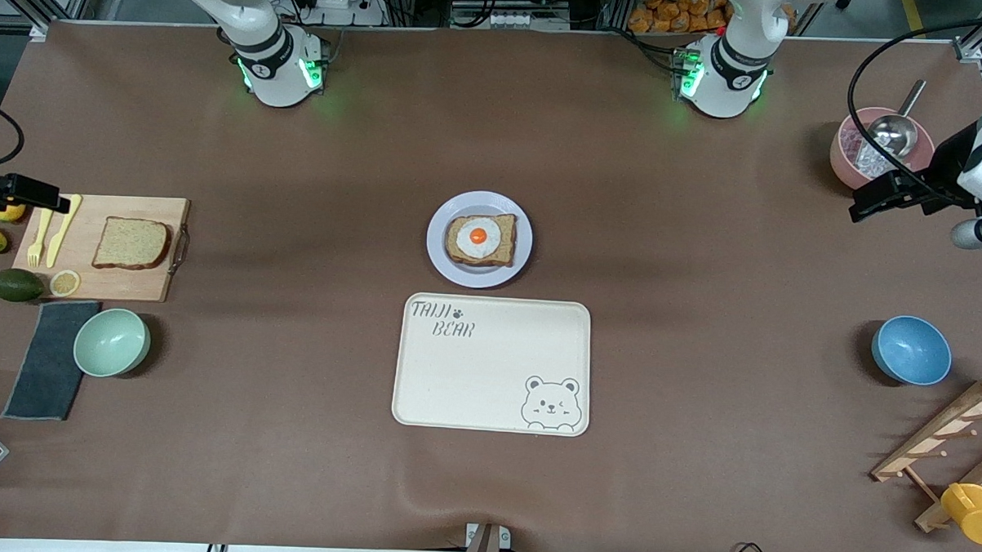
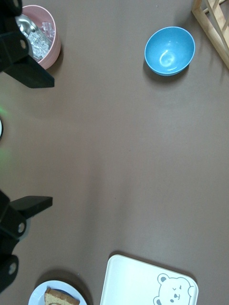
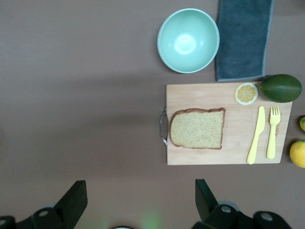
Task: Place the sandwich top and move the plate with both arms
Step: 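Move the right gripper over the bread slice on the cutting board, then lower the right gripper and grasp the bread slice edge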
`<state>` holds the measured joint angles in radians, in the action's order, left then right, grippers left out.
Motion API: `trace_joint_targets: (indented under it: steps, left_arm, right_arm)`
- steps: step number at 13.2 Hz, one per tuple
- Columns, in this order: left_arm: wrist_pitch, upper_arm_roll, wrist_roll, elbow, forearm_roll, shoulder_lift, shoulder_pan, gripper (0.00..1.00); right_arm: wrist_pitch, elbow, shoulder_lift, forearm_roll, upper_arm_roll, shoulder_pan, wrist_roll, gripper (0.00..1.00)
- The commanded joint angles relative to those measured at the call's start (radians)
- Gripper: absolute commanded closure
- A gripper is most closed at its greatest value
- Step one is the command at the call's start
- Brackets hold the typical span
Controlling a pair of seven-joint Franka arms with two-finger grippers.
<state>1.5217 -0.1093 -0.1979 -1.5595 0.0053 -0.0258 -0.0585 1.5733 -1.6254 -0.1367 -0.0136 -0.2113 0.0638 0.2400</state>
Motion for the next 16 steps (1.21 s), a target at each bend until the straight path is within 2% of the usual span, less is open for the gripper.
trace_joint_targets:
  steps: [1, 4, 9, 16]
  left_arm:
    - [0.008, -0.003, 0.009, 0.006, 0.001, 0.004, -0.006, 0.00]
    - [0.008, -0.001, 0.008, 0.004, 0.001, 0.009, -0.006, 0.00]
    - [0.008, -0.003, 0.006, 0.006, 0.001, 0.009, -0.012, 0.00]
    - [0.011, -0.003, 0.008, 0.006, 0.001, 0.004, -0.014, 0.00]
  right_arm:
    - [0.085, -0.083, 0.003, 0.000, 0.010, 0.063, 0.074, 0.00]
    - [0.134, -0.169, 0.003, -0.058, 0.010, 0.119, 0.111, 0.00]
    - [0.258, -0.263, -0.024, -0.072, 0.010, 0.172, 0.174, 0.00]
    - [0.338, -0.284, -0.118, -0.103, 0.010, 0.234, 0.258, 0.00]
